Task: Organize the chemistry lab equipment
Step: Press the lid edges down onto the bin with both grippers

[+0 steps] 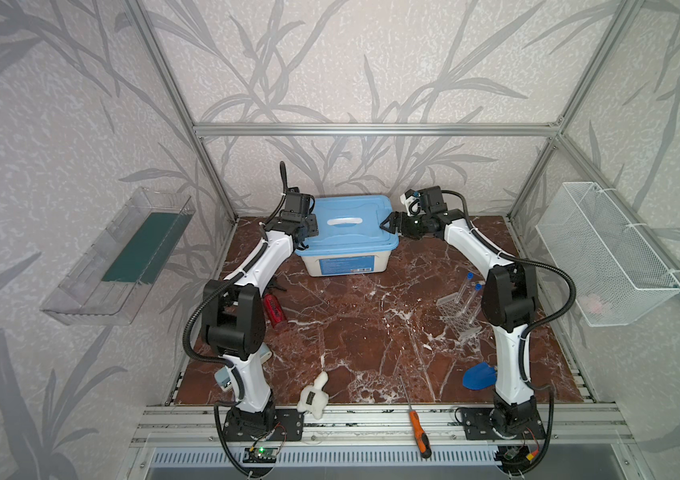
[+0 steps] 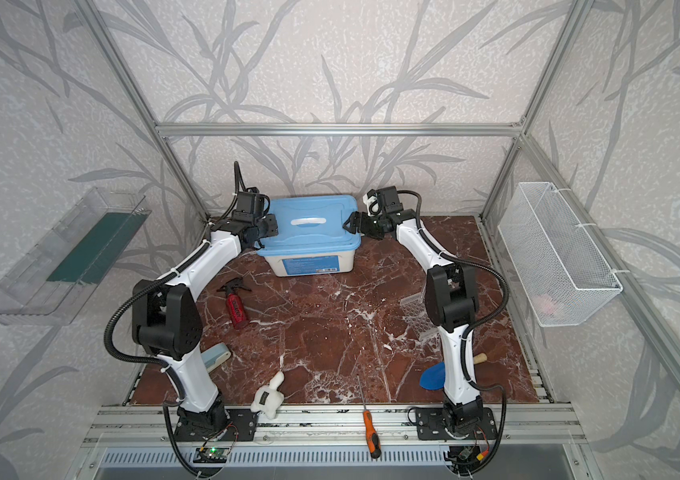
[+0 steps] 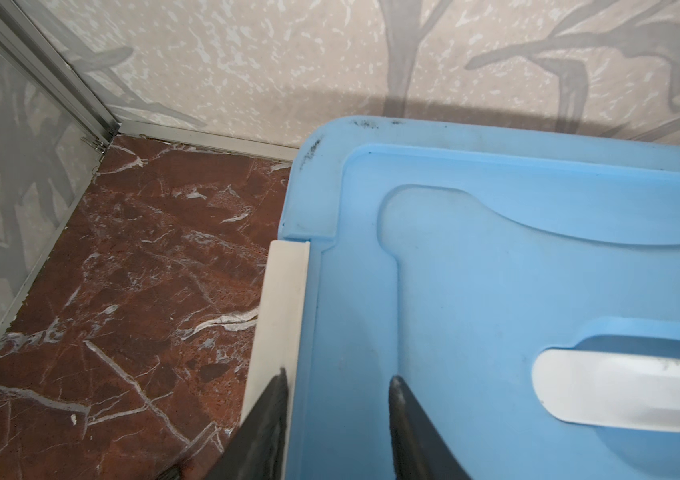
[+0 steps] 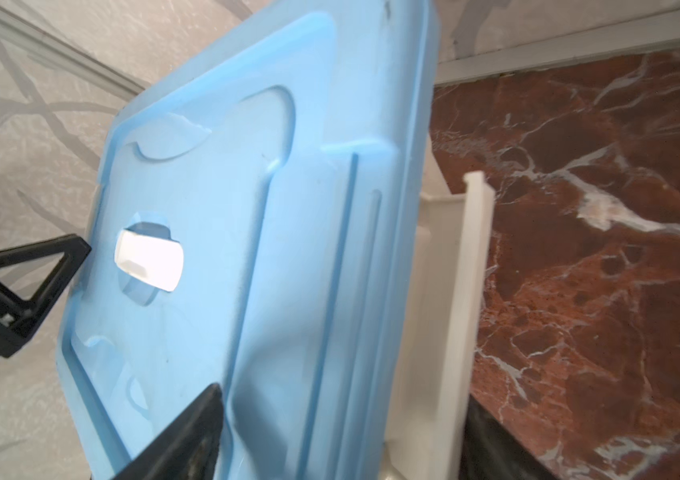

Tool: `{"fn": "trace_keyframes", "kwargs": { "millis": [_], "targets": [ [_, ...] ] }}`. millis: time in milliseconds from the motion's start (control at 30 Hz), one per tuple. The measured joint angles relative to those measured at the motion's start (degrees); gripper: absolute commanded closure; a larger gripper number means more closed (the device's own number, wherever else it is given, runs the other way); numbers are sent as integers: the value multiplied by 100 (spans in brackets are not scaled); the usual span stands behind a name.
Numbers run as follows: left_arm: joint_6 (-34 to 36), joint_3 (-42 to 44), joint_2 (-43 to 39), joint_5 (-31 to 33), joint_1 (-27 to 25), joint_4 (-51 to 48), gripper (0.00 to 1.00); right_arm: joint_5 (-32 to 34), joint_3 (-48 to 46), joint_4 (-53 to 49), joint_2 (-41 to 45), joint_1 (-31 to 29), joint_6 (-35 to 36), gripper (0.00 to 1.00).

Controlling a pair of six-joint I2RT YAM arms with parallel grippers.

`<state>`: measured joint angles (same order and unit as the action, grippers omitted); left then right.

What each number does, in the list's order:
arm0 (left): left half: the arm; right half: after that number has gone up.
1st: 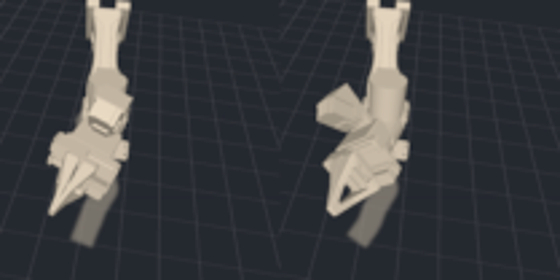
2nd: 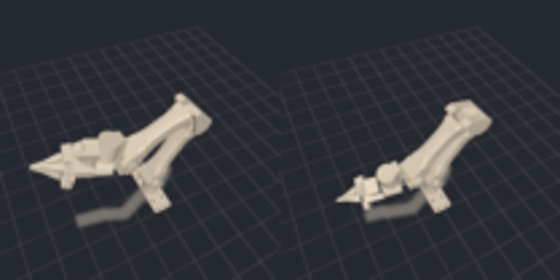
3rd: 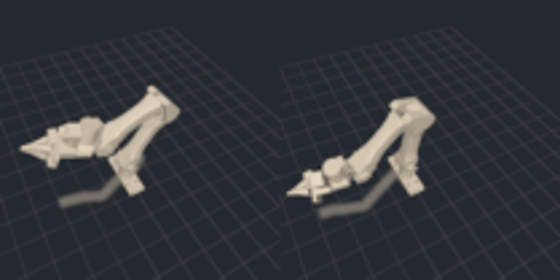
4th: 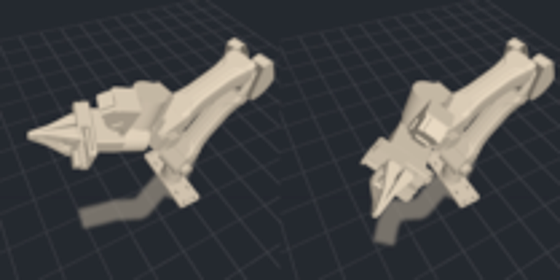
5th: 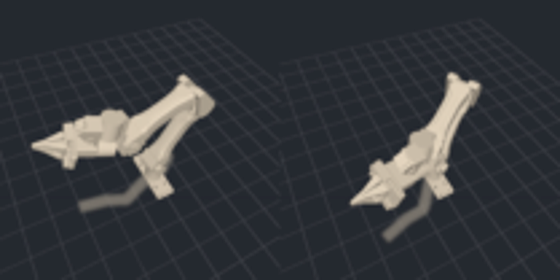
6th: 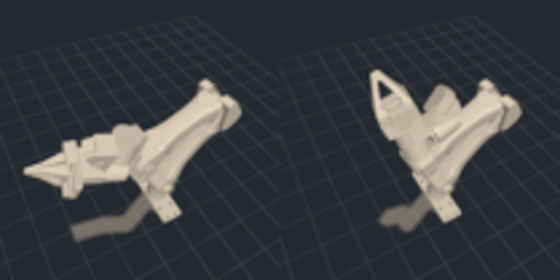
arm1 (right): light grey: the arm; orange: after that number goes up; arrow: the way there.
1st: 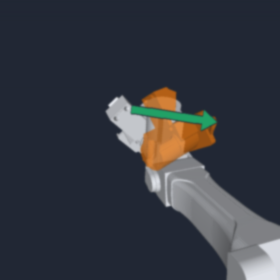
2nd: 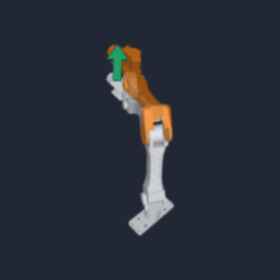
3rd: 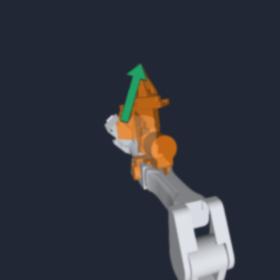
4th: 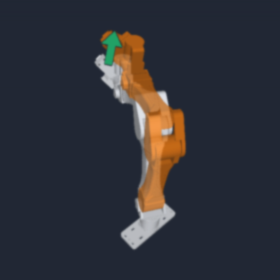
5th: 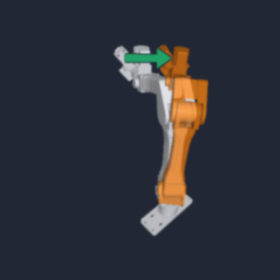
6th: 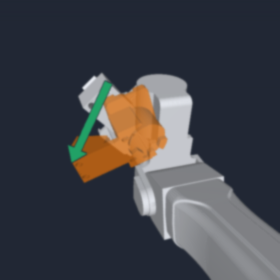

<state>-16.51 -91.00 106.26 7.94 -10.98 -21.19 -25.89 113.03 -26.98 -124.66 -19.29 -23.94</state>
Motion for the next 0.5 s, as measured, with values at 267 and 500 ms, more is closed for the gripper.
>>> {"fn": "trace_keyframes", "kwargs": {
  "millis": [267, 500],
  "targets": [
    [22, 0, 0, 111, -22, -13, 59, 1093, 498, -691, 9, -424, 531, 35],
    [4, 0, 2, 195, -59, -28, 59, 1768, 1047, -1375, -125, -671, 922, 35]
  ]
}}
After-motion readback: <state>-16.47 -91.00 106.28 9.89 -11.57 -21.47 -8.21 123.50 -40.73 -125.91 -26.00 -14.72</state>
